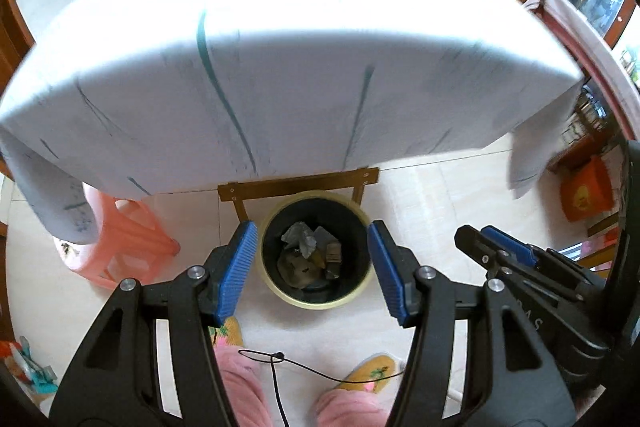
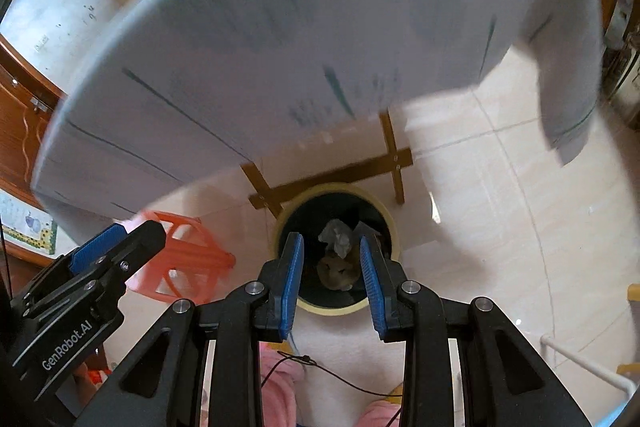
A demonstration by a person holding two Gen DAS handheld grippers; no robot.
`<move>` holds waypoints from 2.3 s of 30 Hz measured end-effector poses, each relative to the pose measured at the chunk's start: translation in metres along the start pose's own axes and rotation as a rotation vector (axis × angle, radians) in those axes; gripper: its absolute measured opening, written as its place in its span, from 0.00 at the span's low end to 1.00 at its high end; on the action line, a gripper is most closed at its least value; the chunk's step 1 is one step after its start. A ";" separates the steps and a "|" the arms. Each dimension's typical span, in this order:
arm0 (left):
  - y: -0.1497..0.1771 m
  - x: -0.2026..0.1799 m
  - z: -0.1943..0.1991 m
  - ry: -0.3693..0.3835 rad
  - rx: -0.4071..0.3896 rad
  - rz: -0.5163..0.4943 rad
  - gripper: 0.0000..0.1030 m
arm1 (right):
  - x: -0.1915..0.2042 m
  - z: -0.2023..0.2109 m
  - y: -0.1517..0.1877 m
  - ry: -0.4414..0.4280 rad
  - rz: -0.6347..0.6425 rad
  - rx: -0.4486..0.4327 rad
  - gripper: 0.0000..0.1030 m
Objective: Collect trash
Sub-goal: 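Move both grippers back up over the table toward the cup and red box, then grasp the checkered paper cup with the left gripper while the right grasps the red box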
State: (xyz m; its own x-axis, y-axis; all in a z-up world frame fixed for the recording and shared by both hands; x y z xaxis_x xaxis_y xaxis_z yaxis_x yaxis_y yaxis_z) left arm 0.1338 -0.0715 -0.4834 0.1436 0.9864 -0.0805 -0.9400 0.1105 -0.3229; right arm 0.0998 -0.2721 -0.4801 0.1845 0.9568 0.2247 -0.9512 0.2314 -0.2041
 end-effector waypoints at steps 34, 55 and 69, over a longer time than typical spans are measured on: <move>-0.326 0.001 0.185 0.216 -0.182 -0.100 0.53 | 0.091 0.252 -0.246 0.026 -0.022 -0.352 0.55; -0.481 0.000 -0.039 0.435 0.216 0.051 0.53 | 0.073 0.058 -0.457 -0.113 -0.398 -0.078 0.57; -0.497 -0.022 -0.111 0.502 0.310 0.124 0.51 | 0.055 -0.031 -0.476 -0.167 -0.559 0.063 0.59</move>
State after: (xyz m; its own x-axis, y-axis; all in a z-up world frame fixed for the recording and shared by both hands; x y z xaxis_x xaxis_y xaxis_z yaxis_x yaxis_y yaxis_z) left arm 0.6318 -0.1615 -0.4255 0.0846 0.8243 -0.5598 -0.9947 0.1030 0.0013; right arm 0.5706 -0.3244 -0.3996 0.6259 0.6508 0.4298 -0.7345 0.6771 0.0444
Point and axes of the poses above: each gripper's, at about its wrist camera, not at the fingertips, and z roughly against the way its jaws point, x to its left, y to its underside, the point moved 10 cm from there along -z, roughly the way its jaws point, and after that the axes turned 7 degrees about x, right-handed, at the moved point
